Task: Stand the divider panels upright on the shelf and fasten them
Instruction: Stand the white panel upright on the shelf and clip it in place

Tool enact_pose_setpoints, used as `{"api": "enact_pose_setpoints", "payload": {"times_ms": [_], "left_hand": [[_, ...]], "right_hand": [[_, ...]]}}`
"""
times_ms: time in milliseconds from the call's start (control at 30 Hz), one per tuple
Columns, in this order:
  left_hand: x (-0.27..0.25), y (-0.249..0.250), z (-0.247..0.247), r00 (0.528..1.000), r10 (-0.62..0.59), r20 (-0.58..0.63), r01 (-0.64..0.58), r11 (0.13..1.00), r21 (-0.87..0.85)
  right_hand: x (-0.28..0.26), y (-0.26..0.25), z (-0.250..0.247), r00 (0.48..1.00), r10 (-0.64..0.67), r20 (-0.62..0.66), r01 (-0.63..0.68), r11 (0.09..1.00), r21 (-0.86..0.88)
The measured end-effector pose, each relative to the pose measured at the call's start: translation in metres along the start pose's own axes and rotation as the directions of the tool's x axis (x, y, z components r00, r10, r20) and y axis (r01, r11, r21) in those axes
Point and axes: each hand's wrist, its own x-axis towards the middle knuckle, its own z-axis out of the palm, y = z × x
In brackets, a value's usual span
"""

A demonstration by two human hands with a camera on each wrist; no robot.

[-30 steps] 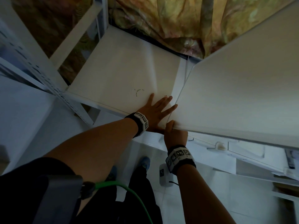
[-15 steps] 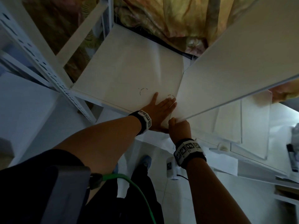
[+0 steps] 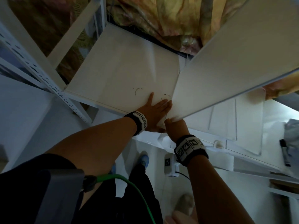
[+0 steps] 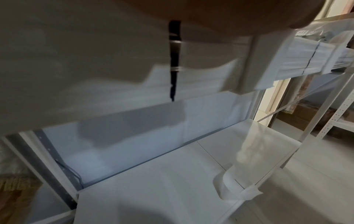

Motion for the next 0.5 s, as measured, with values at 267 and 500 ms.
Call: {"api": "enact_pose_setpoints", "payload": {"times_ms": [267,500], "left_hand": [[-0.001,0.001,-0.001,1.000,0.020,0.010,-0.020,1.000,-0.004],[0.000,-0.002,0.005,1.000,0.023,-0.003,-0.023,1.000,-0.008]], "right_hand": [[-0.004,0.005,-0.004,0.997,-0.073,0.039,0.077,0.990,-0.117],[0.013,0.022,0.010,0.924,-0.331,0.191,0.376,0.874,-0.308]]}}
